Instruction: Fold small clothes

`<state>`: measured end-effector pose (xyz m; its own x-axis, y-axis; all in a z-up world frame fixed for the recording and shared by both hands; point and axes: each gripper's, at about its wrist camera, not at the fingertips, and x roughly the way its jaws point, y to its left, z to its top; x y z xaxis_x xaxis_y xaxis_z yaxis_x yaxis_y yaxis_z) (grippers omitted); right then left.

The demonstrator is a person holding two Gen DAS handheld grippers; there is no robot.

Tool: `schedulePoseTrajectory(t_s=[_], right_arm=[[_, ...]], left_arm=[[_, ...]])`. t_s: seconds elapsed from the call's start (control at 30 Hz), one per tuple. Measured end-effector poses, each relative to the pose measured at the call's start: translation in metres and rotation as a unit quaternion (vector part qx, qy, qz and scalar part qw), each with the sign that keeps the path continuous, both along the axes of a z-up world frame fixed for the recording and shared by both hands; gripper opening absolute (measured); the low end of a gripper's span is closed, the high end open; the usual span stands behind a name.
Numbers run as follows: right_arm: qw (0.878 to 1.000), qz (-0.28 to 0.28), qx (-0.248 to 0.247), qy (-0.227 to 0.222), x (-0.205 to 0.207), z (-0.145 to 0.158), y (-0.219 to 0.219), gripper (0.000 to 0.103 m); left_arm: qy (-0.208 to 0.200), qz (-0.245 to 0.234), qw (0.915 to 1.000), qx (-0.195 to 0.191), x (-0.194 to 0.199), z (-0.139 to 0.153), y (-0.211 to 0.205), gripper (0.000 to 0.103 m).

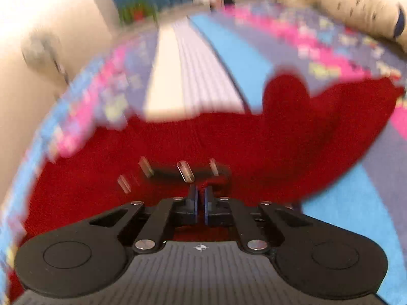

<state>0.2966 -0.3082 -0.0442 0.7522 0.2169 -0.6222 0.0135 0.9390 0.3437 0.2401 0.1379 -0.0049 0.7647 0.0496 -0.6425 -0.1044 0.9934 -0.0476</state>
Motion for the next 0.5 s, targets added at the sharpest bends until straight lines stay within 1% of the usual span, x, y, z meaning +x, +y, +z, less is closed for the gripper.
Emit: schedulePoseTrajectory(t_s=[0.03,0.07,0.1,0.13,0.17,0.2,0.23,0.27,0.3,0.33,0.37,0.4,0.43,0.47,0.5], right_arm=[[1.0,-0.007,-0.008,-0.013,-0.003,0.006,-0.002,0.002],[0.999,-0.018,-0.028,-0.001,-0.003,0.005,-0.003,0.002],[0.998,-0.029,-0.049,0.037,0.001,-0.005,-0.004,0.002],[0.995,-0.036,-0.058,0.077,0.006,-0.017,-0.006,0.002],[0.989,-0.045,-0.056,0.126,0.01,-0.032,-0.009,0.002],[0.987,-0.052,-0.046,0.144,0.011,-0.037,-0.011,0.003],[0.989,-0.056,-0.046,0.132,0.008,-0.032,-0.01,0.004],[0.991,-0.05,-0.057,0.106,0.005,-0.024,-0.006,0.007],[0.994,-0.045,-0.073,0.068,0.0,-0.012,-0.001,0.007],[0.995,-0.04,-0.077,0.043,-0.003,-0.006,0.003,0.007],[0.997,-0.028,-0.072,0.028,-0.003,-0.003,0.004,0.007],[0.997,-0.015,-0.065,0.031,0.001,-0.006,0.003,0.007],[0.997,0.001,-0.062,0.056,0.006,-0.014,0.005,0.009],[0.992,0.02,-0.063,0.108,0.014,-0.029,0.006,0.009],[0.988,0.024,-0.063,0.138,0.017,-0.04,0.004,0.01]], left_arm=[[0.0,-0.001,1.0,0.0,0.0,0.0,0.0,0.05],[0.0,-0.003,1.0,0.001,0.001,0.0,-0.001,0.05],[0.001,-0.004,1.0,0.003,0.002,0.0,-0.001,0.05],[0.003,-0.006,1.0,0.005,0.003,-0.001,-0.002,0.05],[0.005,-0.007,0.9999,0.007,0.004,-0.002,-0.003,0.05],[0.006,-0.008,0.9999,0.008,0.004,-0.003,-0.004,0.05],[0.006,-0.01,0.9999,0.01,0.004,-0.004,-0.005,0.05],[0.005,-0.011,0.9999,0.01,0.005,-0.004,-0.005,0.05],[0.004,-0.011,0.9999,0.01,0.005,-0.004,-0.005,0.05],[0.004,-0.011,0.9999,0.009,0.005,-0.004,-0.005,0.05],[0.005,-0.01,0.9999,0.009,0.005,-0.004,-0.005,0.05],[0.006,-0.01,0.9999,0.009,0.006,-0.004,-0.006,0.05],[0.007,-0.011,0.9999,0.011,0.006,-0.005,-0.007,0.05],[0.008,-0.012,0.9998,0.012,0.007,-0.006,-0.007,0.05],[0.01,-0.013,0.9998,0.013,0.007,-0.007,-0.008,0.05]])
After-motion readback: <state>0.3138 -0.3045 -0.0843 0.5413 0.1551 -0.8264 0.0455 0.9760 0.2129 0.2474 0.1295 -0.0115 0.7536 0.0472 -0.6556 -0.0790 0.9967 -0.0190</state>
